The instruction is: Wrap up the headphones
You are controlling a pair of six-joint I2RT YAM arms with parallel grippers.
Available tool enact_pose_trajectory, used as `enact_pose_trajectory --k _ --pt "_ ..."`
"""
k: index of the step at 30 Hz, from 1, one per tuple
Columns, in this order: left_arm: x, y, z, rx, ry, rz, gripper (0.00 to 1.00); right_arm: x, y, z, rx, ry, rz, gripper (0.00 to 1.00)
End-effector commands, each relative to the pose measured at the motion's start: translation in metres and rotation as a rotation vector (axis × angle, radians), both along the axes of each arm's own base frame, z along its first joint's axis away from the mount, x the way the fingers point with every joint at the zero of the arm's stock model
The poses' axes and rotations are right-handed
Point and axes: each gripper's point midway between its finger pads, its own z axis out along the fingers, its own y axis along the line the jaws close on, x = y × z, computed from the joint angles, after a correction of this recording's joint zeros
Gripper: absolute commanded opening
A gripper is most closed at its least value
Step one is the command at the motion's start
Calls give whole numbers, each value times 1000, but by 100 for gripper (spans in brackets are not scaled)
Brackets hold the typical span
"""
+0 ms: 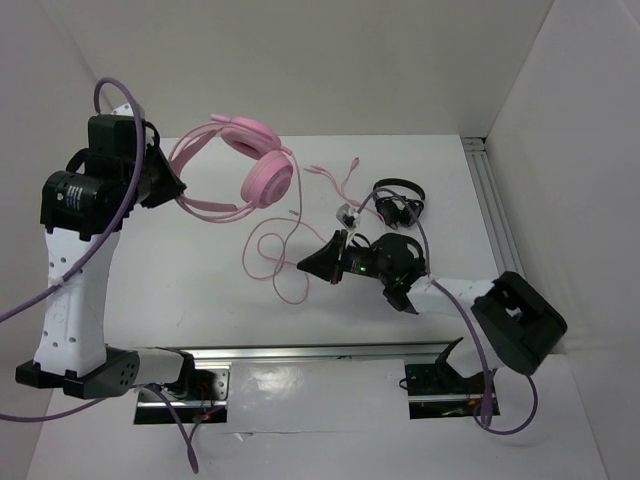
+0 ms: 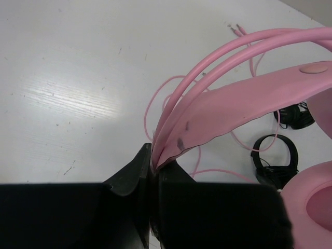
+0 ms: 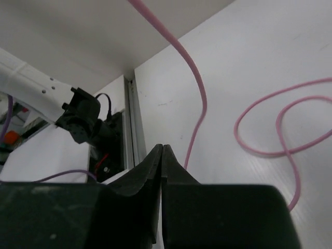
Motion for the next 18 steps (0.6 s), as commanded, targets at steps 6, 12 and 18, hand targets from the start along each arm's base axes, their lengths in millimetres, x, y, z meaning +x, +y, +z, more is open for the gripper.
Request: enact_pose_trajectory --k 6,12,18 --pt "13 -8 26 -84 -139 -38 0 12 -3 32 -32 -165 -145 84" --pt "9 -13 38 -104 -167 -66 0 34 17 29 -69 -168 -159 85" --pt "4 -14 40 -109 -163 -74 0 43 36 41 -29 -204 -138 76"
